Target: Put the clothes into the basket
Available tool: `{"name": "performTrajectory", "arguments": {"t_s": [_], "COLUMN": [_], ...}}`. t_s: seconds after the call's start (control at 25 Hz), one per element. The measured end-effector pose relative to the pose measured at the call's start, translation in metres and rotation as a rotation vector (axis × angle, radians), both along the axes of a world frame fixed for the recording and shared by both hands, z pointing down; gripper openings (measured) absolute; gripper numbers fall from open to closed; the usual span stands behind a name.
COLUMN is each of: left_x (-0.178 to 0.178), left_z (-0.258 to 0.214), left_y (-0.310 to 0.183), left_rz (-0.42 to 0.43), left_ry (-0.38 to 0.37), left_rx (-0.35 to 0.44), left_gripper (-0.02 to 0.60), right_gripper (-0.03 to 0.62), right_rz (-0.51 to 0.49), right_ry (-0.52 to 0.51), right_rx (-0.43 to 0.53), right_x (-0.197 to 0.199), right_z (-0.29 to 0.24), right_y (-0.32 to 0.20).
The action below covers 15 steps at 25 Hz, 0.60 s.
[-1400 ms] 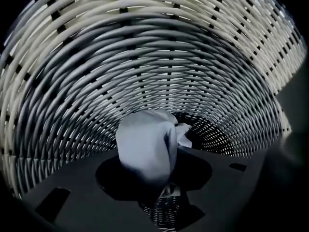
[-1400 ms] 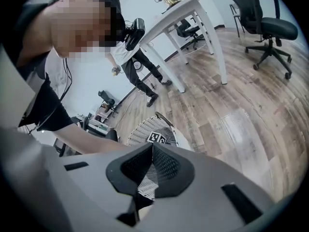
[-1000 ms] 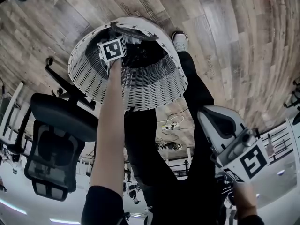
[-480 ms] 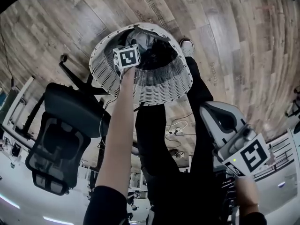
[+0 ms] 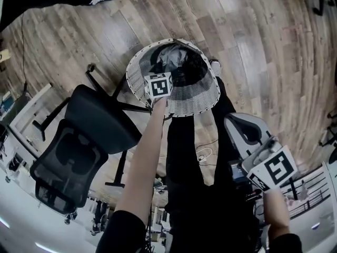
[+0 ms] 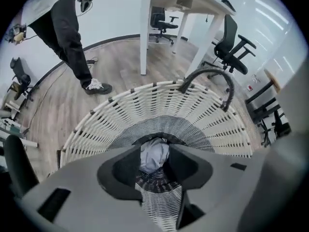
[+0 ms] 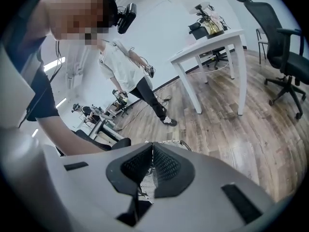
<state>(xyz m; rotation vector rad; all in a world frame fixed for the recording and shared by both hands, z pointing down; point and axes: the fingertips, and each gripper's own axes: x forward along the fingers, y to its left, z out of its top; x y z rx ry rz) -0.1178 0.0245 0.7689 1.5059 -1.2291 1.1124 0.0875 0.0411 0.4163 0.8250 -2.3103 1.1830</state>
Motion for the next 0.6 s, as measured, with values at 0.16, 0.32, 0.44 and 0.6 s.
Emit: {"name": "performTrajectory", "arguments": {"t_s": [0.16,0.32,0.44,0.6], "left_x": [-0.004,-0.014,-0.023,-0.044], "left_z": [-0.044,-0.088,-0.124,-0.182], "left_y": [0.019,0.032,0.048,0.057], "left_rz": [0.011,-0.010,-0.015,-0.008], "left_ry": [0.009,0.020,0.059,0.059], "left_rx": [-0.002,0.044,0.062,0.111], "left_gripper": [0.181,0.144,0.133,0.121], "right_gripper": [0.017,0.017,0.017,0.017], "right_rz": [-0.020,-0.029,-0.029,-0.014], "right_ry": [0.047,0.087,0.124,0.157], "right_rx": [0.045,0.092,0.124,0.164], "right_x": [-0.002,-0.003,-0.007,-0.007], "right_z": [-0.026,-0.056,-0.081,-0.113], "right_y": [0.002,0.003,0.009,0.011]}}
